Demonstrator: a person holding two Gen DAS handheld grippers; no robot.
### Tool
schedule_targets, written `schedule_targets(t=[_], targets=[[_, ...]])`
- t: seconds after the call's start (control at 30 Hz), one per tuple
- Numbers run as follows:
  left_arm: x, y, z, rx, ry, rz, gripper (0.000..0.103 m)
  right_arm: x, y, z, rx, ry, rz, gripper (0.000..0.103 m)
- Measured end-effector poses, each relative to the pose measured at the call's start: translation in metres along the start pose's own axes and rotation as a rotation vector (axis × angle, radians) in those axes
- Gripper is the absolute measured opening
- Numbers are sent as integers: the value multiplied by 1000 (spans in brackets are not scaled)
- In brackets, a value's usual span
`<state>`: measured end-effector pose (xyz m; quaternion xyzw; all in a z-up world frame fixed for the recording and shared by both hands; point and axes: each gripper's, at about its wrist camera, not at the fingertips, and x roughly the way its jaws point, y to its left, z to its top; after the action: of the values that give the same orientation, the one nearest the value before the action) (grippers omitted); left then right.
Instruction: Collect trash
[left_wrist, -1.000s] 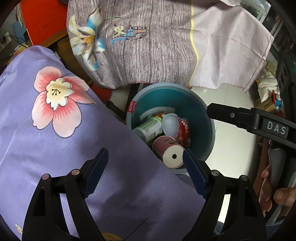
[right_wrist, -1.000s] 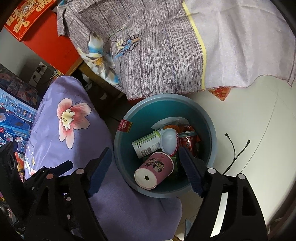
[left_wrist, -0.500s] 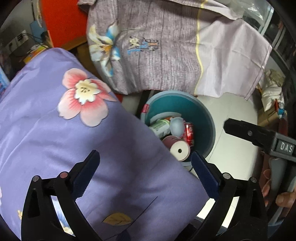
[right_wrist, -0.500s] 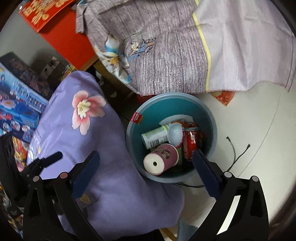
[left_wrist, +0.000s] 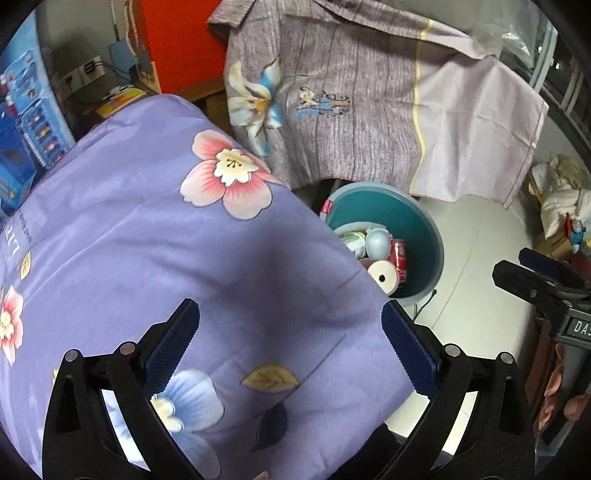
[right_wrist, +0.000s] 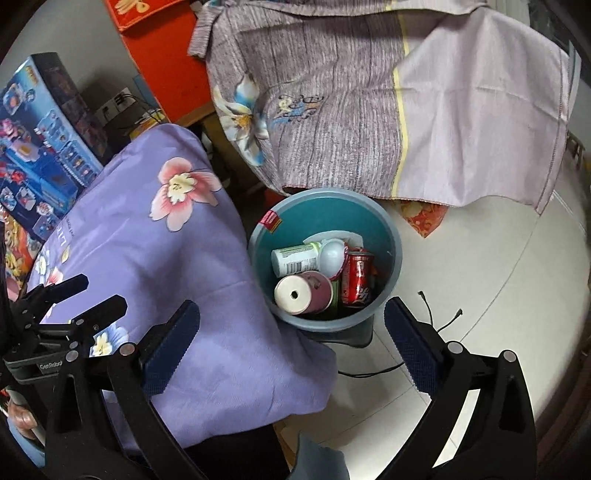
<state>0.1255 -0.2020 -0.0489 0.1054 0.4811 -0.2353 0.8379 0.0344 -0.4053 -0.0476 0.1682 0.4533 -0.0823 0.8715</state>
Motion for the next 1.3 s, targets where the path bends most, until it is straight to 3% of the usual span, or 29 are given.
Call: schedule_targets(t=[0.6, 1.17, 1.3], targets=[[-44, -1, -41, -33, -74, 29, 99, -39, 36, -40, -133, -65, -13, 96], [-41, 2, -48, -39, -85, 67, 99, -30, 41, -43, -144, -53, -9, 96], [-38, 2, -49, -36, -79, 44, 99, -27, 42, -43, -145, -50, -10, 96]])
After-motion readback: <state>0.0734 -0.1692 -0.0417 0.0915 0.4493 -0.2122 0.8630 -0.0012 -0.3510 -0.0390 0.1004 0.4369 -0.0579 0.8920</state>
